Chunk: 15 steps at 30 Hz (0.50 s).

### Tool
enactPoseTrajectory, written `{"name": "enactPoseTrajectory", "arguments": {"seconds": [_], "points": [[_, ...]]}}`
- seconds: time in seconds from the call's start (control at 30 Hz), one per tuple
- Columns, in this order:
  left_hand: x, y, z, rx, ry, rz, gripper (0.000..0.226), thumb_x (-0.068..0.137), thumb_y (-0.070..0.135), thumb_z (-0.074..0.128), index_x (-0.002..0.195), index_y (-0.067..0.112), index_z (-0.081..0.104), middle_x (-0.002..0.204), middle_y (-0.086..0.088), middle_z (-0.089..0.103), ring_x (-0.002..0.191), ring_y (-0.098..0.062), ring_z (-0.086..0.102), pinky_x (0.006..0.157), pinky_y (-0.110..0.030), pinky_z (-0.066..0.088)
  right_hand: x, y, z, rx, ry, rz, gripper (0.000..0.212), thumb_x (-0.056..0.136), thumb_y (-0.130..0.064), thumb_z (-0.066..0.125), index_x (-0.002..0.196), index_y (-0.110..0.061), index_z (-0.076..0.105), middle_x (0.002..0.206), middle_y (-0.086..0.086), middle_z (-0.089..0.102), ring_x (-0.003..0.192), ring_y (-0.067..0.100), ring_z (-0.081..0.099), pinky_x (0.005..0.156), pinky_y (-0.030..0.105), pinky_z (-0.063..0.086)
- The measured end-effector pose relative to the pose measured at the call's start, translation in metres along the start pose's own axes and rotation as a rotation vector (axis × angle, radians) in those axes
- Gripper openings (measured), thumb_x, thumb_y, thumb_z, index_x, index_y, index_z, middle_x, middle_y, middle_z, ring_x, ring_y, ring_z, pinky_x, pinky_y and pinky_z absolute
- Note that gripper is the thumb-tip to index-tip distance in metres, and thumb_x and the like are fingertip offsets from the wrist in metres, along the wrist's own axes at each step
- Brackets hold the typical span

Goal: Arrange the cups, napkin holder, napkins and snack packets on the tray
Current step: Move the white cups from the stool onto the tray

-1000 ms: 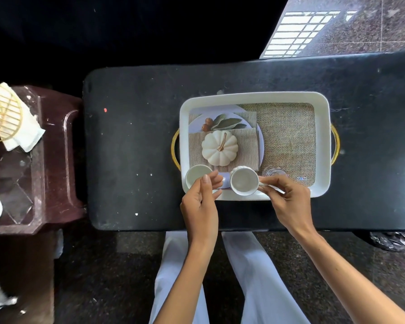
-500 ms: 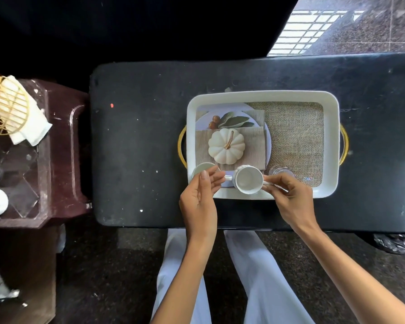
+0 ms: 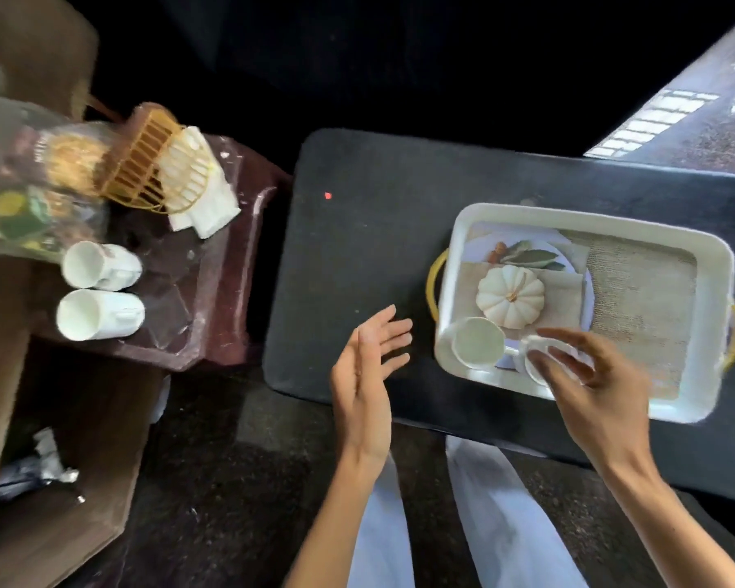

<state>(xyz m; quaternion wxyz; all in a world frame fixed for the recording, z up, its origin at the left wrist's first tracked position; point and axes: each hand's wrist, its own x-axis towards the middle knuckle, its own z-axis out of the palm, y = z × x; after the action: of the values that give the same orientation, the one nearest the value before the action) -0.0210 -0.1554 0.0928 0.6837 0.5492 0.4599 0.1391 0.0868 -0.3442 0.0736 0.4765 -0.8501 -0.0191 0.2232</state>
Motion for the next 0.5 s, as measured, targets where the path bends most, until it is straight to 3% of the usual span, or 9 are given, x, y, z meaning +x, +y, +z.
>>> {"name": "enactPoseTrajectory", "arguments": {"seconds": [0.13, 0.3, 0.5], "points": [[0.013, 0.018, -0.059, 0.033, 0.134, 0.053, 0.038, 0.103, 0.035, 0.037, 0.12, 0.026, 0.07, 0.112, -0.002, 0.078, 0.107, -0.017, 0.073, 0.086, -0.03, 0.061, 0.004, -0.041, 0.057, -0.014, -0.113, -0.089, 0.024, 0.084, -0.009, 0.077, 0.107, -0.012, 0.072, 0.107, -0.001, 0.073, 0.101, 0.012, 0.07, 0.093, 0.026, 0.056], [0.041, 0.035, -0.16, 0.049, 0.341, 0.109, 0.037, 0.107, 0.034, 0.039, 0.124, 0.018, 0.068, 0.114, 0.001, 0.076, 0.105, -0.014, 0.073, 0.085, -0.031, 0.061, 0.005, -0.093, 0.15, 0.042, -0.256, -0.158, 0.024, 0.084, 0.0, 0.076, 0.1, -0.017, 0.071, 0.103, 0.002, 0.075, 0.09, 0.01, 0.074, 0.085, 0.02, 0.057], [0.081, 0.05, -0.263, 0.033, 0.558, 0.171, 0.03, 0.108, 0.032, 0.041, 0.112, 0.026, 0.07, 0.112, 0.0, 0.074, 0.104, -0.012, 0.071, 0.084, -0.029, 0.062, 0.0, -0.137, 0.254, 0.001, -0.364, -0.252, 0.019, 0.083, -0.005, 0.079, 0.1, -0.013, 0.074, 0.099, -0.003, 0.075, 0.092, 0.005, 0.073, 0.086, 0.019, 0.057]]}}
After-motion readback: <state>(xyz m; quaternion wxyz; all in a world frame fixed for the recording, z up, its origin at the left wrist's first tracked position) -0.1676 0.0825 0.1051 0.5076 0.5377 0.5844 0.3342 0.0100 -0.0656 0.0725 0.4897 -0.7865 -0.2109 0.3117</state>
